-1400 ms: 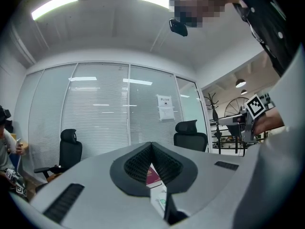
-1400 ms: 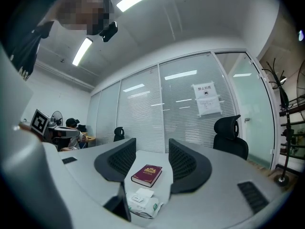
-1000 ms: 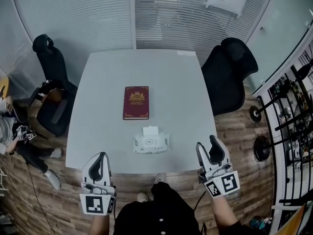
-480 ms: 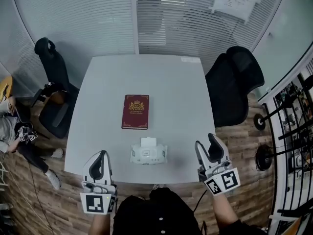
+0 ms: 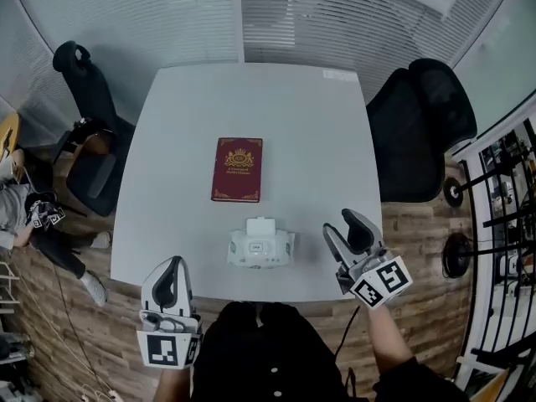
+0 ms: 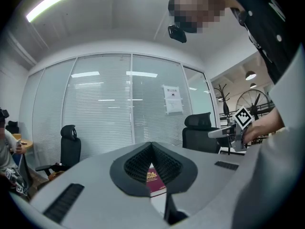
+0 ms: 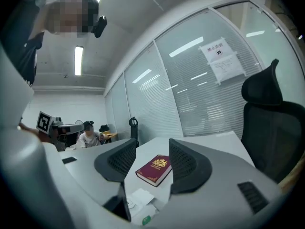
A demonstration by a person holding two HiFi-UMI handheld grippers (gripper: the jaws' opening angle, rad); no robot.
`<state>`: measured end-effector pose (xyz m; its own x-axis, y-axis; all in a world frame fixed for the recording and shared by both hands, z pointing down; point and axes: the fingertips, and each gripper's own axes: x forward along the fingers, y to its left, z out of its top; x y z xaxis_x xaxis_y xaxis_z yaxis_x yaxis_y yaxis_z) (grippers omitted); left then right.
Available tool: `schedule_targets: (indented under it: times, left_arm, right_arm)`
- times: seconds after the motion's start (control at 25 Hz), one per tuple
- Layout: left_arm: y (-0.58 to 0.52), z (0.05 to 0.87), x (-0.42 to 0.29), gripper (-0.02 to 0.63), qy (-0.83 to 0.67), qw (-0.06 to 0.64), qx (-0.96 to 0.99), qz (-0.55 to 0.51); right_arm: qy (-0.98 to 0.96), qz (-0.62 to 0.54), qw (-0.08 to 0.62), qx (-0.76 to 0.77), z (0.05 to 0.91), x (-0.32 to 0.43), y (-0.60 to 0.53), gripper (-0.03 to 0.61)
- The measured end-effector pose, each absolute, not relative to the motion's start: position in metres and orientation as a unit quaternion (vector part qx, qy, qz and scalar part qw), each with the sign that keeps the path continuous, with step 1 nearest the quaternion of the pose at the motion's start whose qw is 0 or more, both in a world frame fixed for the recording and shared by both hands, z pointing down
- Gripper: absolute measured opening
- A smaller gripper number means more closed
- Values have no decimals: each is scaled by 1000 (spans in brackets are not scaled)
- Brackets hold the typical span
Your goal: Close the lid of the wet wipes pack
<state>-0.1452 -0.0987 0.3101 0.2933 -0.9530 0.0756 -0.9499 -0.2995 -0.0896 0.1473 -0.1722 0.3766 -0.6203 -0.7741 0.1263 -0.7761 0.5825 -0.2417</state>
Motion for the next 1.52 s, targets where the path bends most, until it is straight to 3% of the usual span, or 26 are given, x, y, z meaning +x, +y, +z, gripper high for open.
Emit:
schedule_targets:
  times: [0.48,0.6,0.8,1.52]
  left_arm:
    - [-93,363,-149,15,550,-52,-829,-92]
    - [-87,380,-150,15,549,-81,-825,-105]
    - [-85,395,-147,15,541,-95,-828,-116]
    - [-76,443,-142,15,536,-143,-819,-149]
  right_arm:
    - [-879,291,59,372,491,94,-213,229]
    - [-873,340,69,344,518,80,-218,185]
    - [-860,406,91,296,559,64,-220,183]
    - [-814,522,212,140,634,29,-204,202]
